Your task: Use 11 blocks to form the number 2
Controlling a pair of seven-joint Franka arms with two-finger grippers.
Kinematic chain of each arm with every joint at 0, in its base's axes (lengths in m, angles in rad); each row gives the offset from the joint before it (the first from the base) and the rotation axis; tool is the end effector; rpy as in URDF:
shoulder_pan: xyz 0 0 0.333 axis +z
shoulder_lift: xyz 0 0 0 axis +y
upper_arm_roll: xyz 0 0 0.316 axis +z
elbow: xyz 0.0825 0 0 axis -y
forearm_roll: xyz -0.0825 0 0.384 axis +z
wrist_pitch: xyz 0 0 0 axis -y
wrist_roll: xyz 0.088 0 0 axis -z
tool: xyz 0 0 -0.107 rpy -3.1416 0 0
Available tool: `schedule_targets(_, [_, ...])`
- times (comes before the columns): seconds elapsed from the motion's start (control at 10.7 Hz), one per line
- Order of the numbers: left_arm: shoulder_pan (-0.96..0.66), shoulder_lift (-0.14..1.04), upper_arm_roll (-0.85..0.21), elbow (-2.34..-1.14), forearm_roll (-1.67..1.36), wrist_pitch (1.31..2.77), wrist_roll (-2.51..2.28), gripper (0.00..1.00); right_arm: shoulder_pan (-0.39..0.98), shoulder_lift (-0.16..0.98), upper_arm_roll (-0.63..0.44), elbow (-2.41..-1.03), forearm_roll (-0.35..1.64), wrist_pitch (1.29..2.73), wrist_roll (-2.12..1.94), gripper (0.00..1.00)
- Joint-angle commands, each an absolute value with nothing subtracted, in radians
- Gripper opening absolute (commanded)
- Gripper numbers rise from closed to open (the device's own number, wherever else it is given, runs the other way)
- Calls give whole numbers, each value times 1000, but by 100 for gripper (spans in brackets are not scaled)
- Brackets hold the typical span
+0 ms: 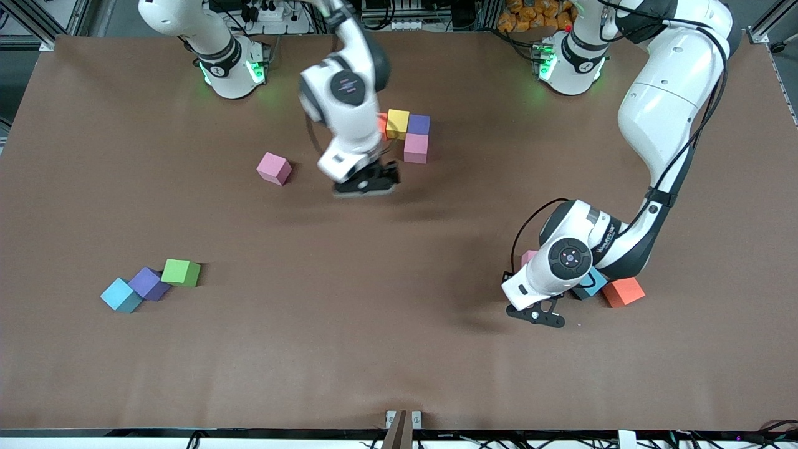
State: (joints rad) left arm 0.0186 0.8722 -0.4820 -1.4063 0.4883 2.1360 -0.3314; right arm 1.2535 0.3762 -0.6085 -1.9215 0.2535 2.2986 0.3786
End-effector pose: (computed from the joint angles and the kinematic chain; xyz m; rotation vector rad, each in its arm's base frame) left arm 0.6835 -0.2400 0.2153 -3.0673 0.4027 0.0227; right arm 0.4823 0.3963 0.3346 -3.1050 -0.2257 -0.1204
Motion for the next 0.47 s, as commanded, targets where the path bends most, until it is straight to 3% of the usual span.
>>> schedule_targets(0.0, [11, 876, -476, -1391, 515, 2137, -325, 13, 1120, 278, -580, -1960, 230, 2238, 133, 100])
schedule_targets(0.37, [9, 850, -500, -1391, 453, 2125, -385, 12, 1009, 148, -568, -2115, 229, 2227, -262, 100])
